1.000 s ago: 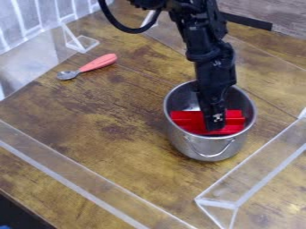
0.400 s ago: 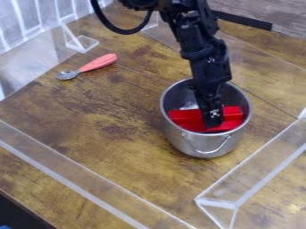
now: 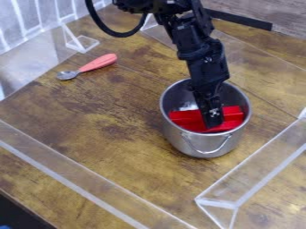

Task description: Put the red object in the silver pot

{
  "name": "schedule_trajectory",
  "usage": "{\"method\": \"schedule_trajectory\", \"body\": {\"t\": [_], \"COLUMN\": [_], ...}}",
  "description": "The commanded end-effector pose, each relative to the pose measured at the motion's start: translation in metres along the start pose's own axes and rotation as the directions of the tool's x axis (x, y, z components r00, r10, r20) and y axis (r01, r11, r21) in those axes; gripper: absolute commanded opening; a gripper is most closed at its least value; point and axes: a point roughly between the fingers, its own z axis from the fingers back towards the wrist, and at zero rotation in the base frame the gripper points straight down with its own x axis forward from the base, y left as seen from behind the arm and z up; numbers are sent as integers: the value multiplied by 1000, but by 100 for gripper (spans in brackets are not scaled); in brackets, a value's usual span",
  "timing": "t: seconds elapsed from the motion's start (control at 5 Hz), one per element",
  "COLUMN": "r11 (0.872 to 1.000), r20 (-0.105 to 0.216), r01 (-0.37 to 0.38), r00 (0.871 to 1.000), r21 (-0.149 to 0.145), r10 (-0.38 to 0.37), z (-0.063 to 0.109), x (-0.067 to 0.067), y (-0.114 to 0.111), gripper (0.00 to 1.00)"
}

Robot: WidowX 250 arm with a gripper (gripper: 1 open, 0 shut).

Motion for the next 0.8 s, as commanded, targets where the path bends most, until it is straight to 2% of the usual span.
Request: {"method": "schedule_trajectory", "body": {"t": [0.0, 0.4, 0.6], "r11": [1000, 999, 995], "r20": [63, 88, 82], "r01": [10, -31, -54], "r00": [998, 996, 995], "r21": [25, -42, -78], "r10": [-12, 35, 60], "z": [22, 29, 35], "x": [11, 12, 12], "y": [-6, -16, -20], "gripper": [0, 0, 0]}}
